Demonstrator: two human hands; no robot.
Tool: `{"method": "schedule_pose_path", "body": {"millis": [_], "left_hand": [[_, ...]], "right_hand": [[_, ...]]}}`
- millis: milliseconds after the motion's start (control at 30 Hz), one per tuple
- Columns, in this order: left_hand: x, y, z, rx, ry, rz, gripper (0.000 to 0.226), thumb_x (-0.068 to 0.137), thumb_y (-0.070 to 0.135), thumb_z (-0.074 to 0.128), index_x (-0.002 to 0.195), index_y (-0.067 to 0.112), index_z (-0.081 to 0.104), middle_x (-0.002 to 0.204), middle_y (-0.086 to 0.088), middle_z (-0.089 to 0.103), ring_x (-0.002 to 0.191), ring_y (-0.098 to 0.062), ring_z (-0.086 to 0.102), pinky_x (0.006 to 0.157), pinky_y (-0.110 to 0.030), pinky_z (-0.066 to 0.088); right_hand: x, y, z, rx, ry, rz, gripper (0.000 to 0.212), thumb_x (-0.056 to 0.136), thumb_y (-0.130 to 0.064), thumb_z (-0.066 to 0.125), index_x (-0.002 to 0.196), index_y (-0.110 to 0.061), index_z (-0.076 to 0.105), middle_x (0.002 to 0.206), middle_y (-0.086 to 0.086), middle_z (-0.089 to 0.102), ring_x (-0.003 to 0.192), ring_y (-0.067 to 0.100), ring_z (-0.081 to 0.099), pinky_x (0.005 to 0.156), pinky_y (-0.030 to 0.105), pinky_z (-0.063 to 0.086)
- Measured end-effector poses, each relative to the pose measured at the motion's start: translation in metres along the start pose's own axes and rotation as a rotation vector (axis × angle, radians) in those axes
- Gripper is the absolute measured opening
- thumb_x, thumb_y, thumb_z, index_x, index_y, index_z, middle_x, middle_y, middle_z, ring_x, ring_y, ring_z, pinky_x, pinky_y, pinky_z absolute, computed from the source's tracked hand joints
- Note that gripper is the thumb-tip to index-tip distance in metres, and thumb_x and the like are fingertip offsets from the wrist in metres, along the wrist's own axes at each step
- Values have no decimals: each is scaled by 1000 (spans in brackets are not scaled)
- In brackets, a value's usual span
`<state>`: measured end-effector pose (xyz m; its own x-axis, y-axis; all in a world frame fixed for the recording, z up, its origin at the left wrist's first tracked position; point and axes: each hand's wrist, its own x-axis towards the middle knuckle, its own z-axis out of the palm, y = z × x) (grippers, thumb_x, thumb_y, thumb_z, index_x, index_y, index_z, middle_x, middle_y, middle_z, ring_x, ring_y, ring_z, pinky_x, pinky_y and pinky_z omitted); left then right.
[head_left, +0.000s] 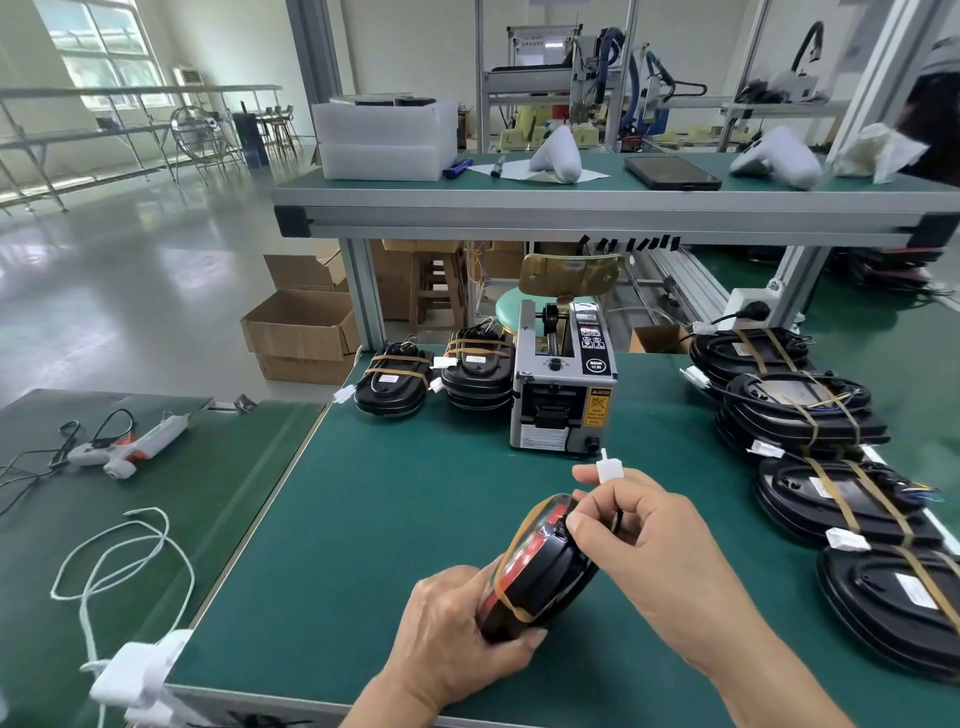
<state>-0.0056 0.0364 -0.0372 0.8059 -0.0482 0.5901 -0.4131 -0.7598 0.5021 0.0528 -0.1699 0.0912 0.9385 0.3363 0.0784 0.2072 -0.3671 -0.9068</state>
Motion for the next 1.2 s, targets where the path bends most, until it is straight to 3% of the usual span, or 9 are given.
{"method": "schedule_pose_path", "body": {"millis": [133, 333, 533, 833, 1033, 1200], "left_hand": [[0, -1, 0, 8, -11, -9, 41, 71, 47, 83, 100, 33, 57, 61, 7, 59, 52, -16, 53, 52, -23, 49], [0, -1, 1, 6, -9, -9, 41, 70, 45, 83, 101, 33, 58, 61, 7, 59, 53, -15, 53, 52, -23, 50], [0, -1, 0, 22, -1, -7, 46, 67, 44, 83, 100, 33, 53, 61, 7, 55, 54, -17, 51, 51, -22, 45], [0, 0, 1, 18, -8, -13, 44, 67, 44, 84, 99, 33, 55, 60, 8, 55, 53, -15, 50, 52, -21, 44], [0, 0, 0, 24, -3, -9, 43, 68, 45, 83, 98, 33, 54, 60, 8, 54, 52, -14, 48, 52, -20, 43], [-1, 0, 1, 26, -2, -9, 43, 68, 45, 84, 97, 33, 54, 60, 10, 53, 53, -11, 46, 55, -16, 38]], "right_hand": [[-1, -2, 1, -34, 21, -5, 4, 86, -31, 73, 86, -33, 75, 122, -40, 58, 98, 3, 67, 89, 35, 54], [-1, -2, 1, -34, 24, 4, 4, 86, -29, 73, 84, -32, 75, 122, -40, 58, 108, 1, 65, 92, 34, 52], [-2, -3, 4, -42, 45, 0, 7, 85, -27, 74, 80, -32, 74, 120, -39, 58, 105, -2, 64, 91, 32, 51], [-5, -5, 5, -104, 59, -28, 4, 84, -30, 73, 85, -33, 71, 121, -36, 60, 113, -9, 58, 90, 23, 44], [-4, -6, 3, -135, 52, 6, 6, 83, -31, 73, 85, -36, 70, 120, -33, 62, 97, -4, 60, 80, 22, 41], [-3, -6, 5, -106, 52, 23, 6, 82, -29, 73, 83, -34, 70, 118, -31, 64, 109, -4, 60, 84, 24, 42]]}}
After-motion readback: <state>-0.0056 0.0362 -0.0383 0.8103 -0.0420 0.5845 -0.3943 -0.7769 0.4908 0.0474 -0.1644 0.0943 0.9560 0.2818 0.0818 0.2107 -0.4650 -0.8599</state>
